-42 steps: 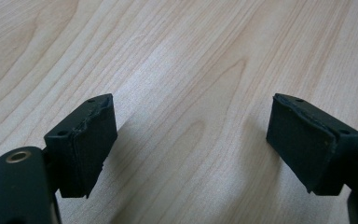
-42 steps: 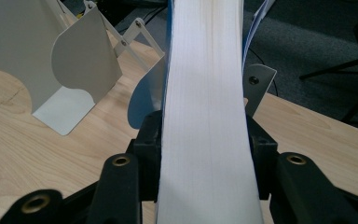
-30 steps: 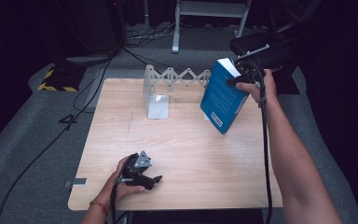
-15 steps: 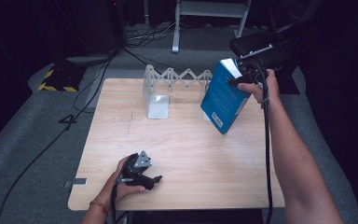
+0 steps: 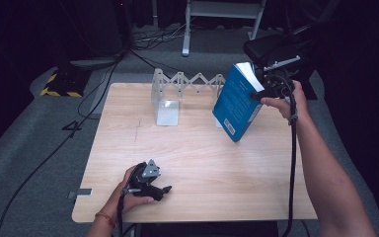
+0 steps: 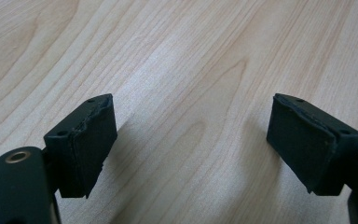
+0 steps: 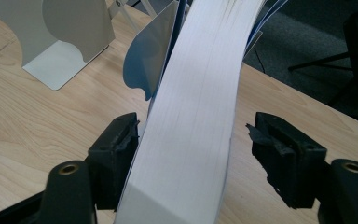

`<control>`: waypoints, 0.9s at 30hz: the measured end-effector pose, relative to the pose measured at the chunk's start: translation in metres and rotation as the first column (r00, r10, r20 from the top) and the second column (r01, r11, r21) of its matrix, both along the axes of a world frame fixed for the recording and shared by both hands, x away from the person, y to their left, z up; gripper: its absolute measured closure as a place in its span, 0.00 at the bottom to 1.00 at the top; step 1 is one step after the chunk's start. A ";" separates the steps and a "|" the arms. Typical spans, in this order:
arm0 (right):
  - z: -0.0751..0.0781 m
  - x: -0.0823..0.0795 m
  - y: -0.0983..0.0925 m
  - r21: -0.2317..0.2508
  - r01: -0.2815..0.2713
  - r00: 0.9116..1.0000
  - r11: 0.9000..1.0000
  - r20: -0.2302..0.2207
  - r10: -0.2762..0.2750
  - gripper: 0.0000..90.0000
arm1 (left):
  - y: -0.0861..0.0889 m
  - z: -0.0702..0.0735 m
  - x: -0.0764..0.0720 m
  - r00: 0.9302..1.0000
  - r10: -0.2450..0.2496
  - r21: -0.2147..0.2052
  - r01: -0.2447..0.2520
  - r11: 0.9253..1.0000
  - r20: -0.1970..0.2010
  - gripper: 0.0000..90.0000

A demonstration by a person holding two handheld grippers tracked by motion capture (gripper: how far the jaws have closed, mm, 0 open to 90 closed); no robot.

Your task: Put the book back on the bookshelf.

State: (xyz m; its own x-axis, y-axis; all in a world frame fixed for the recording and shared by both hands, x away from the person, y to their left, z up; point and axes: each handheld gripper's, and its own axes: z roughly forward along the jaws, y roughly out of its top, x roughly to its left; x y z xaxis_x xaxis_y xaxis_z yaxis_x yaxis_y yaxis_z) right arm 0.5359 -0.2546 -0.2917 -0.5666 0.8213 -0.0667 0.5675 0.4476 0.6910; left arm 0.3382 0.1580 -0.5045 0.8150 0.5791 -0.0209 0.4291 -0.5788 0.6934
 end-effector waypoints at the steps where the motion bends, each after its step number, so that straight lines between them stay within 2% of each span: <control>1: 0.000 -0.002 0.000 0.003 0.004 1.000 1.000 0.004 -0.004 0.34 | 0.000 0.000 0.000 1.000 0.000 0.000 0.000 1.000 0.000 0.18; 4: 0.000 -0.006 -0.002 0.000 0.008 1.000 1.000 0.012 -0.008 0.32 | 0.000 0.000 0.000 1.000 0.001 0.001 -0.001 1.000 0.000 0.18; 6: 0.000 -0.011 -0.004 0.003 0.012 1.000 1.000 0.002 -0.012 0.30 | 0.000 0.000 0.000 1.000 0.001 0.002 -0.001 1.000 0.000 0.18; 11: -0.001 -0.021 -0.009 0.002 0.021 1.000 1.000 0.023 -0.021 0.26 | 0.000 0.000 0.000 1.000 0.001 0.001 -0.001 1.000 0.000 0.18; 16: -0.010 -0.028 -0.014 -0.001 -0.004 1.000 1.000 0.005 0.004 0.26 | 0.000 0.000 0.000 1.000 0.001 0.002 -0.001 1.000 0.001 0.18; 21: -0.019 -0.035 -0.017 -0.045 -0.022 1.000 0.999 0.018 0.023 0.26 | 0.000 0.000 0.000 1.000 0.001 0.001 -0.001 1.000 0.000 0.18; 24: -0.024 -0.038 -0.021 -0.026 -0.027 0.999 0.999 0.017 0.028 0.27 | 0.000 0.000 0.000 1.000 0.001 0.001 -0.001 1.000 0.000 0.18; 27: -0.030 -0.040 -0.025 -0.029 -0.029 0.999 0.999 0.023 0.029 0.27 | 0.000 0.000 0.000 1.000 0.001 0.001 -0.001 1.000 0.000 0.18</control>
State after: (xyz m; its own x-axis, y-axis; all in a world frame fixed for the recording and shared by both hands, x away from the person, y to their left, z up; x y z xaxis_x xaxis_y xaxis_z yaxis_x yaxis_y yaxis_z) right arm 0.4958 -0.2798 -0.3215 -0.5882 0.8021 -0.1031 0.5381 0.4834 0.6905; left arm 0.3381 0.1579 -0.5045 0.8143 0.5801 -0.0201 0.4296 -0.5790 0.6929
